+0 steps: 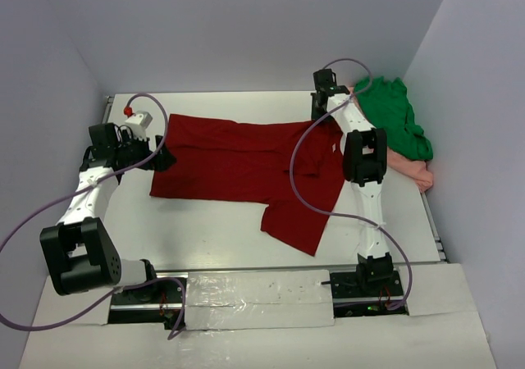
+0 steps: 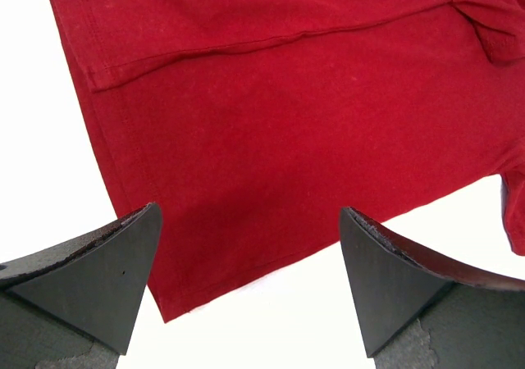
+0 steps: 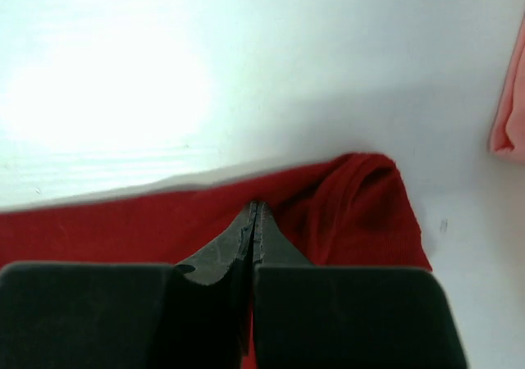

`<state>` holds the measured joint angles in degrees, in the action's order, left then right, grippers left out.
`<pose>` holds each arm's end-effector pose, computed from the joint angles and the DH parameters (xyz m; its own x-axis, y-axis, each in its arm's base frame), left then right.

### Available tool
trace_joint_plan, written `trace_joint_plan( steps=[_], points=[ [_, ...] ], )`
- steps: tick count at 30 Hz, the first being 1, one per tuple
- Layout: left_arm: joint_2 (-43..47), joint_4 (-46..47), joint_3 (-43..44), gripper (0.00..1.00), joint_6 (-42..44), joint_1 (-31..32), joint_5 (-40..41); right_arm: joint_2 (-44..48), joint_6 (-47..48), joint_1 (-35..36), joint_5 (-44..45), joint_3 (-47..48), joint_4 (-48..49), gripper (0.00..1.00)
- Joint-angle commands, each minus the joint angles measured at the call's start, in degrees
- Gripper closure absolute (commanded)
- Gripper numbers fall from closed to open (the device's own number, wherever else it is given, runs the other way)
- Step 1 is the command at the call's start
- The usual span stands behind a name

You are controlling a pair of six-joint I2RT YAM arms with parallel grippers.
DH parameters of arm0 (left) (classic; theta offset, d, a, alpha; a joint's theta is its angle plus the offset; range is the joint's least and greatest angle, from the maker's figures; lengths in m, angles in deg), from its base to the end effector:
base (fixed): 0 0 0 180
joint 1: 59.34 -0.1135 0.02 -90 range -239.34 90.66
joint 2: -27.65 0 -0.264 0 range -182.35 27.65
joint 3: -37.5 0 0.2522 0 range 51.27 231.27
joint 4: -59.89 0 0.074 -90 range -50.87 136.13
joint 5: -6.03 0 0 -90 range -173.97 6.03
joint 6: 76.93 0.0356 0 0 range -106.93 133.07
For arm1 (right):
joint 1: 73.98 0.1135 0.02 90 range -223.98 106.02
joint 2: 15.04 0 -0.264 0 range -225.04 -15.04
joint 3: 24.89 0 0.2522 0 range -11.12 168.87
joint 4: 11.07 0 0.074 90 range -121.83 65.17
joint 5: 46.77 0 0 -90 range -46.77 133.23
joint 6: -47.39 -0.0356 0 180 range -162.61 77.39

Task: Fold and stack the t-shirts
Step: Fold the flattened tshirt in 1/3 of the way

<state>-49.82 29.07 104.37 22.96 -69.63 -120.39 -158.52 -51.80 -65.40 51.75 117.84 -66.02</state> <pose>0.2867 0.0306 0.2569 -0.5907 0.0332 -0.8062 0.4017 0.8786 -0.2581 0.5406 0.0762 0.1771 -0.8167 0.0365 -0.5758 0.0663 0.9973 -0.0308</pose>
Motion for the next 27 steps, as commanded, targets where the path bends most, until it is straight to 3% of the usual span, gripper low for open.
trace_joint_plan(
  steps=[1, 6, 9, 12, 14, 18, 27],
  points=[
    [2.7, 0.2, 0.7, 0.01, 0.7, -0.5, -0.3, 5.1, -0.7, -0.3, 1.1, -0.3, 5.9, 1.00],
    [3.8, 0.1, 0.3, 0.01, 0.6, -0.6, -0.3, 11.8, 2.5, 1.2, -1.3, -4.9, 6.1, 1.00],
    [3.6, 0.2, 0.4, 0.01, 0.5, -0.7, -0.6, 12.5, 3.7, 1.9, -3.8, -3.5, 0.9, 1.00],
    [2.9, 0.2, 0.7, 0.01, 0.6, -0.7, -0.9, 7.5, 3.5, 2.0, -8.2, 4.1, -12.4, 1.00],
    [2.6, 0.4, 0.7, 0.01, 0.6, -0.7, -1.2, 4.9, 3.5, 2.1, -12.0, 6.7, -16.2, 1.00],
    [1.0, 1.0, 0.9, 0.01, 0.5, -0.7, -1.6, 1.3, 3.8, 2.1, -13.9, 5.2, -17.0, 1.00],
    [-0.1, 1.3, 0.8, 0.01, 0.7, -0.7, -1.6, -6.7, 2.0, 2.1, -13.4, 12.1, -17.0, 1.00]
  ],
)
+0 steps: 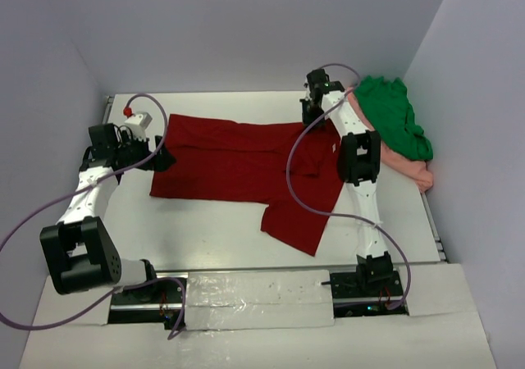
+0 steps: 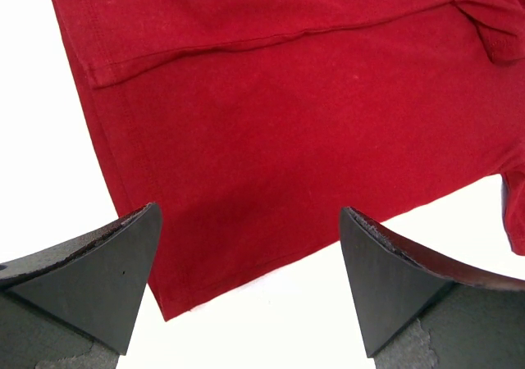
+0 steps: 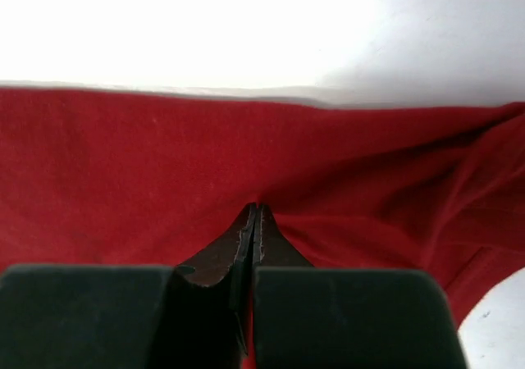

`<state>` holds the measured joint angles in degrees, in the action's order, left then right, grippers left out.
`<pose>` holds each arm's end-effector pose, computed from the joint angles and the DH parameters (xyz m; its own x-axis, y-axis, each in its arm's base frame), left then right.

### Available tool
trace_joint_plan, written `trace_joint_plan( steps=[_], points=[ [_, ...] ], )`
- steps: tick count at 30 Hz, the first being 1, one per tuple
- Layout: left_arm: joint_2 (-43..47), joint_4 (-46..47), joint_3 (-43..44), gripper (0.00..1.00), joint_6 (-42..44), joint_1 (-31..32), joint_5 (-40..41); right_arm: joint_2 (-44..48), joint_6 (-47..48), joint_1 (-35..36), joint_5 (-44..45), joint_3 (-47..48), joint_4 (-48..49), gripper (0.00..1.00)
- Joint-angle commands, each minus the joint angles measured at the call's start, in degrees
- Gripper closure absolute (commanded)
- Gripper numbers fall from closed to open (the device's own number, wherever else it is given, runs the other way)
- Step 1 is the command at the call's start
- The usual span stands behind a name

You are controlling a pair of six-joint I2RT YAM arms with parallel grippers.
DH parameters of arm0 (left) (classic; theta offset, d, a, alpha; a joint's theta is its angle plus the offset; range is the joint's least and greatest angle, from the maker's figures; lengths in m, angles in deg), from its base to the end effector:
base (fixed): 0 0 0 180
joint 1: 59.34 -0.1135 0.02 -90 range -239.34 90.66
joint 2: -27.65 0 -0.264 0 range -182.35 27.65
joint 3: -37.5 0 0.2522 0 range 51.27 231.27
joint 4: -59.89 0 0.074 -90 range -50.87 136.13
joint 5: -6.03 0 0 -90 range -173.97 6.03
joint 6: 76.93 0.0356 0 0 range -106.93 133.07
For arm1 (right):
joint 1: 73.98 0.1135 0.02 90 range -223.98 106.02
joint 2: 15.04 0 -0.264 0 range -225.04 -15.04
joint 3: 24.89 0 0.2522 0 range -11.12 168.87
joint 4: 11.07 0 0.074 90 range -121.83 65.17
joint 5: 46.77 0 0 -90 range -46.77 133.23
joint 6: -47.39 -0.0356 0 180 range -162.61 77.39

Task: Fold and stack the t-shirts
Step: Fold the flattened tshirt in 1/3 of the way

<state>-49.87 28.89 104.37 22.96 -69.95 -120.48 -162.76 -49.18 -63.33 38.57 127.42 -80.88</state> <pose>0.2865 0.0321 0.2565 -0.5939 0.0292 -0.8040 0.3969 0.8799 -0.2612 0.5306 0.1027 0.1753 -0.9113 -0.0553 -0.4079 -0.1141 0.9860 0.1212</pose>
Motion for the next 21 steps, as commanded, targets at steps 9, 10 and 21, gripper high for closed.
trace_joint_plan(
  steps=[9, 10, 21],
  points=[
    [-1.1, 1.5, 1.4, 0.01, 0.6, -0.4, -2.1, -4.4, -1.3, -0.3, 0.0, 5.5, -1.2, 1.00],
    [-1.0, 1.5, 1.4, 0.01, 0.4, -0.4, -1.8, -4.4, -1.8, -0.4, 0.1, 5.7, -0.6, 1.00],
    [0.3, 1.3, 1.0, 0.01, 0.5, -0.4, -1.5, -1.7, -5.6, -1.5, 0.6, 6.8, 8.8, 1.00]
  ],
)
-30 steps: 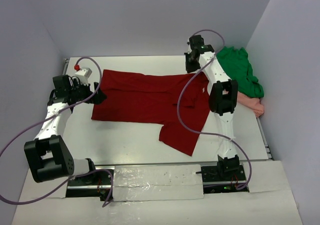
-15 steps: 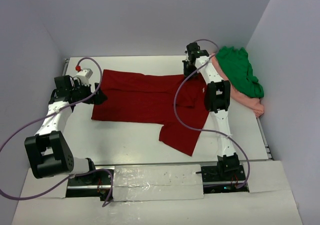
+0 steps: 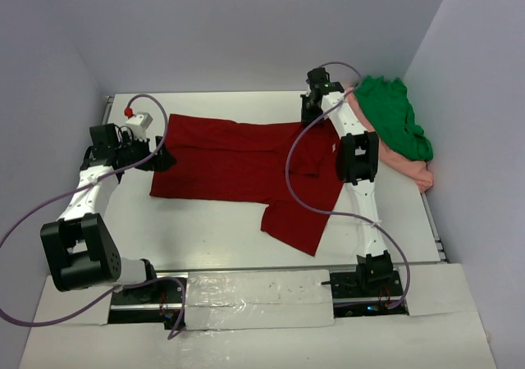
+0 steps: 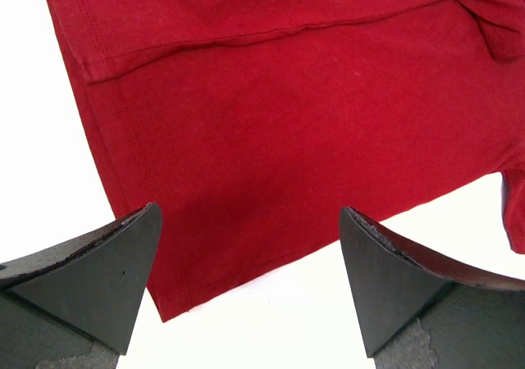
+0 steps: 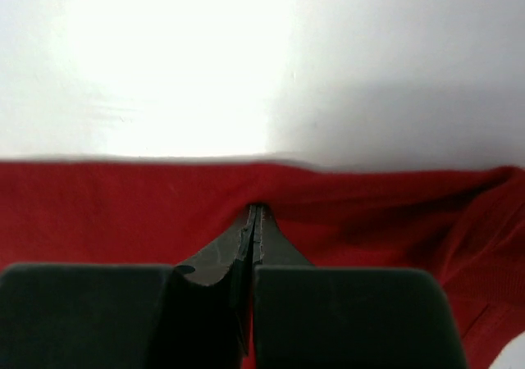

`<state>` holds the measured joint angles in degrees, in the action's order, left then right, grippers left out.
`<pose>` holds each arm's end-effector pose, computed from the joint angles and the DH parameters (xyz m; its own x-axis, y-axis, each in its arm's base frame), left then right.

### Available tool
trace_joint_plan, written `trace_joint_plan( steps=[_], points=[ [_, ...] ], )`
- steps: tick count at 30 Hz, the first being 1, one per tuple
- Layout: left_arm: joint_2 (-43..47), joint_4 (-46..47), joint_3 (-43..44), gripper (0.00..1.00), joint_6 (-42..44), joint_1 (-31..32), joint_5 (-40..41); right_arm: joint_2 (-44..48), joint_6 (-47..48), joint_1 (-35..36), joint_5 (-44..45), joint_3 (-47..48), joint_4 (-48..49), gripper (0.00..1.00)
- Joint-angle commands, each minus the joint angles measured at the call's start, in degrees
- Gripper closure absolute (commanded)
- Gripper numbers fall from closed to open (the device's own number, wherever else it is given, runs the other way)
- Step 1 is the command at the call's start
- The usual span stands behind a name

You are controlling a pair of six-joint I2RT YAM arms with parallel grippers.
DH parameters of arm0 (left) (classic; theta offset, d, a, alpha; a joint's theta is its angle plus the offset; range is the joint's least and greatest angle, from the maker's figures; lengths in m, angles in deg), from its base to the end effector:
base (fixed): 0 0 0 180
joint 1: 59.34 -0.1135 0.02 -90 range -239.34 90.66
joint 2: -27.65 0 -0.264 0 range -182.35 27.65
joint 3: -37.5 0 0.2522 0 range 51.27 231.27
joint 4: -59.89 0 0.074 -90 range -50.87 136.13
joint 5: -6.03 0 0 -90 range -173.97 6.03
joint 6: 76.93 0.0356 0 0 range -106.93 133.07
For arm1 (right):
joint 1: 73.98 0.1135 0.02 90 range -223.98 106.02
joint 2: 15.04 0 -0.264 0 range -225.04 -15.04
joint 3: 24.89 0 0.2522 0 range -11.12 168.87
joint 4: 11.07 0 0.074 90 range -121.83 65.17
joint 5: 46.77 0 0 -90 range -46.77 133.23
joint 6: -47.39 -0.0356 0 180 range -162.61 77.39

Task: Fold and stack the t-shirts
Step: Fold the flattened tshirt in 1/3 of the way

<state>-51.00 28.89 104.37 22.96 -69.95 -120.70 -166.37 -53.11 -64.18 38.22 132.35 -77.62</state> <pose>0.2891 0.0325 0.2512 -0.6089 0.0260 -0.7928 0.3943 0.8772 -0.2741 0.5475 0.0977 0.1707 -0.8830 0.0317 -0.4682 -0.0517 0.9851 0.1642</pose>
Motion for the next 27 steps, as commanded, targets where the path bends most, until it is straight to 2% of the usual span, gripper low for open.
trace_joint_plan(
  steps=[1, 8, 13, 16, 20, 24, 27],
  points=[
    [1.4, 1.4, 1.0, 0.01, 0.4, -0.4, -1.5, 2.2, -2.0, -0.7, 0.8, 1.8, 6.6, 1.00],
    [2.0, 1.2, 0.7, 0.01, 0.4, -0.4, -1.3, 4.2, -3.5, -1.8, 4.0, 1.8, 13.6, 1.00],
    [3.6, 1.8, -0.7, 0.01, 0.4, -0.4, -0.9, 11.7, -1.0, -1.6, 4.0, -6.4, 16.7, 1.00],
    [4.2, 1.9, -1.0, 0.01, 0.0, -0.5, -1.1, 19.3, 1.1, -0.8, 3.5, -12.6, 18.4, 1.00],
    [5.2, 2.0, -1.4, 0.01, 0.0, -0.5, -1.1, 27.4, 3.2, 0.6, 1.4, -18.0, 14.3, 1.00],
    [4.8, 1.9, -1.6, 0.01, 0.2, -0.5, -1.2, 28.1, 4.2, 1.4, -1.0, -20.0, 5.4, 1.00],
    [4.6, 1.9, -1.5, 0.01, 0.3, -0.5, -1.4, 29.4, 4.7, 1.4, -4.2, -25.2, 0.1, 1.00]
  ],
)
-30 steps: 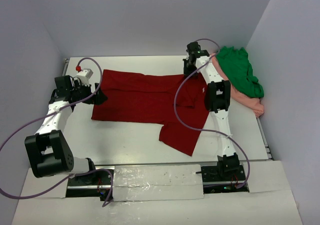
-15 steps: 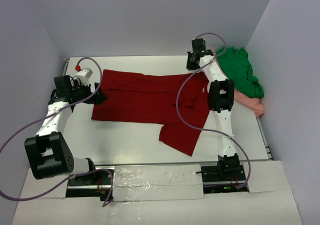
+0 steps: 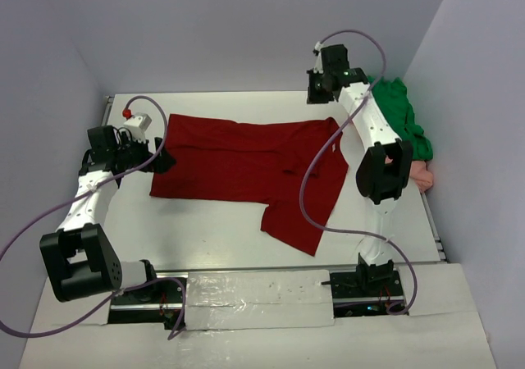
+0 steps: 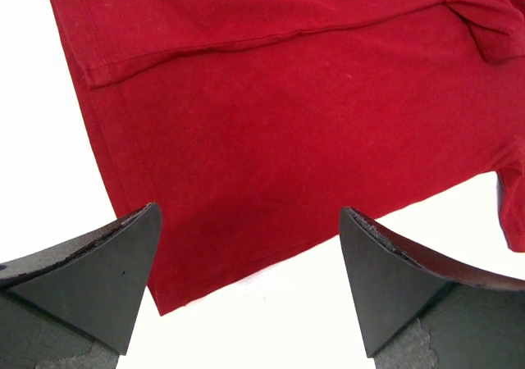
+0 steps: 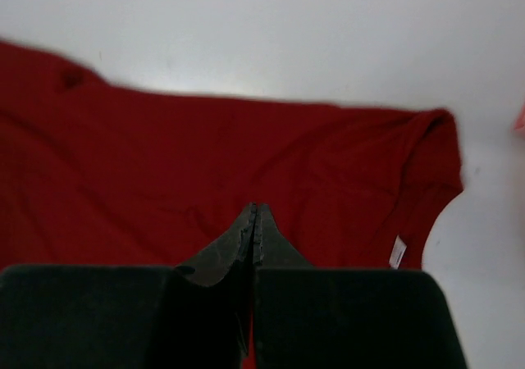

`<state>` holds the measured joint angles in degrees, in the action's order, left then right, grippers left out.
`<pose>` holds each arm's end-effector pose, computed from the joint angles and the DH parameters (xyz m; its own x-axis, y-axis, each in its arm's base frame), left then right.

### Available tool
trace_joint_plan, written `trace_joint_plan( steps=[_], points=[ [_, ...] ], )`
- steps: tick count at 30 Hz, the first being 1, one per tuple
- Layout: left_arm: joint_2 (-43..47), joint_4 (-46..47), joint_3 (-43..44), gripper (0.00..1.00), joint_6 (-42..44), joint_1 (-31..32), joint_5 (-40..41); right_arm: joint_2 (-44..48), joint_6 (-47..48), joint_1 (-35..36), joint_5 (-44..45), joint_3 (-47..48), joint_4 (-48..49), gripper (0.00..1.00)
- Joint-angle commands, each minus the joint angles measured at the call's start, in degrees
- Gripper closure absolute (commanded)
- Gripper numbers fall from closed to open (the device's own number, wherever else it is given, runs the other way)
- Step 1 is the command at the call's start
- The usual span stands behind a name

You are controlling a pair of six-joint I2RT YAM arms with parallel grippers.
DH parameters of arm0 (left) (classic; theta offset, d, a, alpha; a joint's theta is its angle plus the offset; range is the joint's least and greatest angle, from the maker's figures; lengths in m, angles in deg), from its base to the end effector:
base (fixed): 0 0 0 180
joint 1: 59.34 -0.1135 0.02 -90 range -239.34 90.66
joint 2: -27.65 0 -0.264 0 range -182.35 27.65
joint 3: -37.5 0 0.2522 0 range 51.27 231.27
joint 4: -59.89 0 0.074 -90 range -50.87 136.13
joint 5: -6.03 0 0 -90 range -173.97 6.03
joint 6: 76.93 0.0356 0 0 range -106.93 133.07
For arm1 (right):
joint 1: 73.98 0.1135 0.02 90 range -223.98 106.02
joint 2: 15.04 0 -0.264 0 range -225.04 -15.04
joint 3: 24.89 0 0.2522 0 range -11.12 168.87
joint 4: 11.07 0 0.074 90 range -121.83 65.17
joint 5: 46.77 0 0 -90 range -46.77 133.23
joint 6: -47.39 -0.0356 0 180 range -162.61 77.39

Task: Fold and stack the t-shirts
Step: Fold the flattened tshirt in 1/3 of the way

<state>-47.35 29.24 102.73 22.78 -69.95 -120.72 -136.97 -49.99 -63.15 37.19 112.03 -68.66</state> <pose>0.2774 0.0303 0.2592 -0.5775 0.0293 -0.8158 0.4034 0.8791 -0.2540 0.4745 0.0946 0.3287 -0.6931 -0.0025 -0.7209 -0.1754 0.9705 0.1652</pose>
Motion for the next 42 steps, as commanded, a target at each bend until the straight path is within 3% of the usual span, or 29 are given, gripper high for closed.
trace_joint_plan(
  steps=[1, 9, 16, 23, 42],
  points=[
    [1.0, 1.6, 0.2, 0.01, 0.5, -0.5, -1.4, 0.9, 2.3, 0.3, -3.7, -8.9, -9.8, 1.00],
    [0.6, 1.7, 0.3, 0.01, 0.6, -0.5, -1.6, 9.3, 5.0, 0.4, -4.1, -30.7, -7.4, 1.00],
    [0.0, 1.7, 0.7, 0.01, 0.6, -0.5, -1.6, 11.4, 4.8, 0.5, -4.5, -37.6, -4.2, 1.00],
    [-0.3, 1.9, 0.7, 0.01, 0.6, -0.6, -1.2, 8.6, 4.6, 1.0, -4.2, -38.4, -1.6, 1.00],
    [-3.0, 2.3, 1.5, 0.01, 1.3, -0.6, -0.8, -3.7, 3.7, 1.8, -3.7, -24.8, -2.8, 1.00]
  ],
)
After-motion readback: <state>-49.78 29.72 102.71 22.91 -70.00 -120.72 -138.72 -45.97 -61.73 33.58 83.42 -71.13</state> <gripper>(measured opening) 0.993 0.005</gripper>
